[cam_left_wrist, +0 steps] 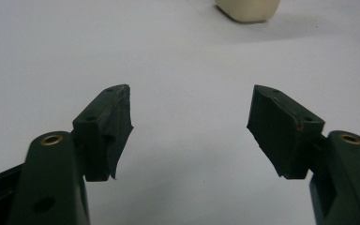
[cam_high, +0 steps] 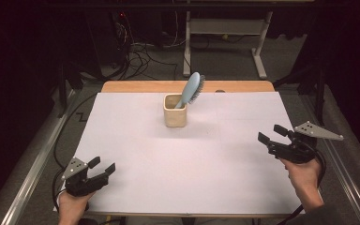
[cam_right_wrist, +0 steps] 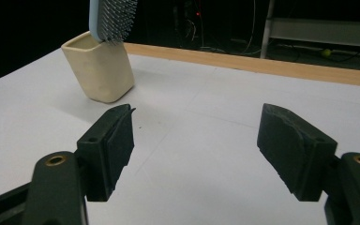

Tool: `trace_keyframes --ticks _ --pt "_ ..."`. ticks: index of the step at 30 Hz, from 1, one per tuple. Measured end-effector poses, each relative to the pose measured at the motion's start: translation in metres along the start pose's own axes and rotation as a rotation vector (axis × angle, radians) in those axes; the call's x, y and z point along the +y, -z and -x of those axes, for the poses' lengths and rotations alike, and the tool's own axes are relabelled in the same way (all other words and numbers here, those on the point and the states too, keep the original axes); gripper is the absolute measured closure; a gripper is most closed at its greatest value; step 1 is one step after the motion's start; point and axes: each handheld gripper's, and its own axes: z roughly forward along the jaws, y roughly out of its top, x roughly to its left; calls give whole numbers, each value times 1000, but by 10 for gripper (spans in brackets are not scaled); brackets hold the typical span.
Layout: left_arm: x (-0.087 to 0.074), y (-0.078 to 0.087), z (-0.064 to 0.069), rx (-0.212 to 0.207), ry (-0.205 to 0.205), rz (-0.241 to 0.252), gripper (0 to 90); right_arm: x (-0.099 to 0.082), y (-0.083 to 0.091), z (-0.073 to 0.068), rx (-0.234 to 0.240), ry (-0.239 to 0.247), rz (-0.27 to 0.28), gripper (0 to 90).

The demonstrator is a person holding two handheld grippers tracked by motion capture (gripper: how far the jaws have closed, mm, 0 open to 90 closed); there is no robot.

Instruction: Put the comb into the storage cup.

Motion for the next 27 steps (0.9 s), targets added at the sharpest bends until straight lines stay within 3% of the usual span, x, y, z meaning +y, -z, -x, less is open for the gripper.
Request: trace_keyframes --ticks 22,27 --pt "0 -1 0 -3 -3 -7 312 -18 25 3 -33 10 6 289" --pt "0 -1 0 -3 -1 -5 312 -23 30 5 -26 -10 11 288"
